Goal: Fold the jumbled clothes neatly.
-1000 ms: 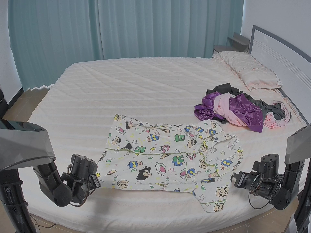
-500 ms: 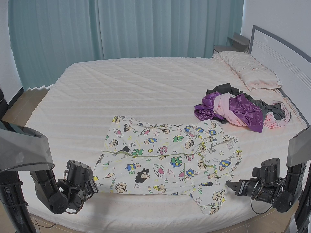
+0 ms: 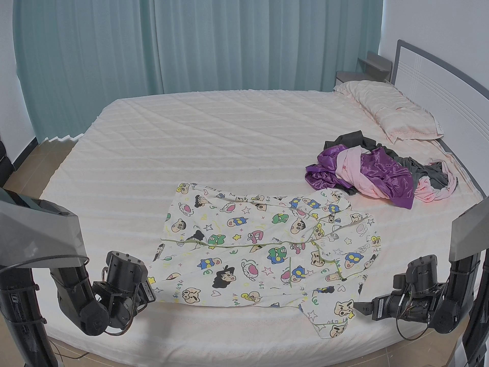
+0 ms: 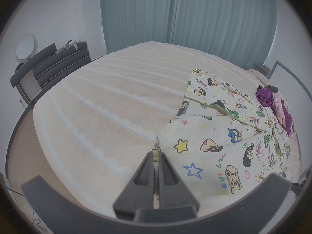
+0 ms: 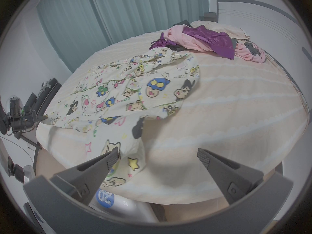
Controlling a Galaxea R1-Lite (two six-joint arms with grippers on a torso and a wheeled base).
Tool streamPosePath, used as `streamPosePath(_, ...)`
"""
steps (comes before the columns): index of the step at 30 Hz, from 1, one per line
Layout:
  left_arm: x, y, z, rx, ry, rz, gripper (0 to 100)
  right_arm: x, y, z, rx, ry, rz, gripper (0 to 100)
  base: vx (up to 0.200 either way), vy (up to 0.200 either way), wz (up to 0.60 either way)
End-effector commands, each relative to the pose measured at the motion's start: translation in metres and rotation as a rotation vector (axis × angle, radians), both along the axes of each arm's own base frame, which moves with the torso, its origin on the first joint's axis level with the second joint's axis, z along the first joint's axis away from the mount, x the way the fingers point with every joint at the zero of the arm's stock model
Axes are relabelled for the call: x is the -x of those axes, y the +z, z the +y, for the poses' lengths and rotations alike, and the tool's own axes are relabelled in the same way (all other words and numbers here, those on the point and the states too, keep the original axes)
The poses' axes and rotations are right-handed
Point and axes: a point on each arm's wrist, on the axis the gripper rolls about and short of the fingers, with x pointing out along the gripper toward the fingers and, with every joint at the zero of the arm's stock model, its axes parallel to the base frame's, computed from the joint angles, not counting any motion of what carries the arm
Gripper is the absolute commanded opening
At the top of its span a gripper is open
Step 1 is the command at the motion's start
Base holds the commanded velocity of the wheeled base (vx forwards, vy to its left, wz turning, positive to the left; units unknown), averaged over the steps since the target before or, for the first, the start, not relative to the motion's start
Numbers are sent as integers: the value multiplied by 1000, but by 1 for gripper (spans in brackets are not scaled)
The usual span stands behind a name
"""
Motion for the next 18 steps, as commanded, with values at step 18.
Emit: streamPosePath(18, -1, -1, -1, -2, -5, -6, 0, 14, -2, -9, 95, 54, 102, 100, 0, 0, 0)
